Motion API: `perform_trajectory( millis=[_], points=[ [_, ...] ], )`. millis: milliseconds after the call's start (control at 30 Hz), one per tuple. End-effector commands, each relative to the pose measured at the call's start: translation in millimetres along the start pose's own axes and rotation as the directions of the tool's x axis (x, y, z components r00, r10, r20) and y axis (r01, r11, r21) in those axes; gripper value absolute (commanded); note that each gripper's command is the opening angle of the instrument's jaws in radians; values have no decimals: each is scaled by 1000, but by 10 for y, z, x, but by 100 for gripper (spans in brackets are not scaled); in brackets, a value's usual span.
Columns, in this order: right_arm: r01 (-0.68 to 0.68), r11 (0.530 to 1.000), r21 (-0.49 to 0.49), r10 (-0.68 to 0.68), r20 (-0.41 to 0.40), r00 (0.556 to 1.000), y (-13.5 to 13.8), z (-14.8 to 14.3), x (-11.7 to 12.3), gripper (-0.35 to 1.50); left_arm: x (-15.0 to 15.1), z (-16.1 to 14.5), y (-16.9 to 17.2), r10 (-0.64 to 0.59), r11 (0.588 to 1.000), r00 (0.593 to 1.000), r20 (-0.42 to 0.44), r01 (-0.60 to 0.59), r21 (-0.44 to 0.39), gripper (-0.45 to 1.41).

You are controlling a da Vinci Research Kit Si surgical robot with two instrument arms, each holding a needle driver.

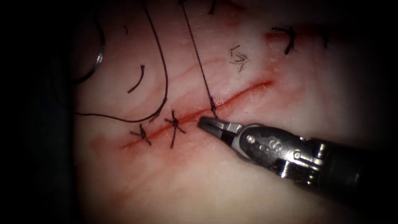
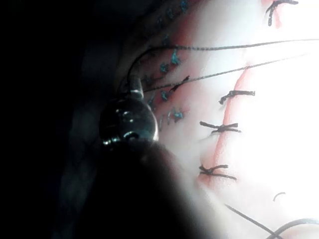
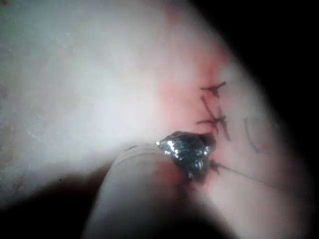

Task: Wound Closure
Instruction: Tie the suture by pulling up with the right tool and down with the left tool, then snip the suture with the right gripper.

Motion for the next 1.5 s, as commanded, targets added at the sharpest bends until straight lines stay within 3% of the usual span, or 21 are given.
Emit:
perform_trajectory(
  millis=[33, 267, 300, 333, 367, 400, 433, 500, 567, 733, 967, 1100, 1167, 1500],
  points=[
    [-12, 1000, 1, 12, 0, 1000, 1, 8, 1, -35, 3, 8, -5, 4, 1000, 1000, -8, -4, 3, -35],
    [-16, 1000, -17, 16, 0, 1000, 4, 7, 3, -35, 3, 7, -4, 3, 1000, 1000, -17, -3, -3, -35],
    [-27, 998, -56, 24, -45, 999, 11, 6, 9, -35, 6, 5, 0, 1, 999, 998, -69, -3, -40, -35],
    [-27, 998, -56, 24, -45, 999, 11, 6, 9, -35, 6, 5, 0, 1, 999, 998, -69, -3, -40, -35],
    [-31, 996, -79, 27, -59, 998, 12, 6, 11, -15, 8, 4, 3, -18, 998, 996, -87, 13, -57, -35],
    [-39, 991, -125, 30, -76, 997, 14, 6, 12, 36, 10, 2, 7, -26, 997, 994, -106, 18, -75, -35],
    [-42, 990, -134, 30, -95, 995, 14, 6, 12, 69, 13, 0, 11, -35, 995, 992, -123, 23, -95, -35],
    [-75, 988, -135, 60, -110, 992, 14, 5, 14, 91, 26, -8, 27, -67, 986, 982, -177, 37, -165, -35],
    [-103, 982, -156, 87, -108, 990, 19, -1, 17, 98, 45, -16, 40, -90, 974, 972, -216, 41, -221, -35],
    [-146, 966, -212, 120, -133, 984, 36, -19, 30, 109, 74, -30, 55, -128, 963, 965, -230, 65, -262, -35],
    [-214, 933, -288, 171, -166, 971, 61, -44, 45, 111, 113, -59, 72, -120, 958, 961, -250, 46, -282, -35],
    [-223, 934, -278, 186, -155, 970, 68, -34, 53, 111, 126, -70, 81, -118, 956, 959, -256, 41, -290, -35],
    [-220, 940, -262, 194, -121, 973, 73, -18, 55, 113, 135, -79, 86, -126, 956, 958, -259, 47, -291, -35],
    [-220, 935, -277, 197, -108, 974, 93, 33, 61, 118, 166, -97, 83, -132, 958, 948, -289, 48, -282, -35]
  ],
)
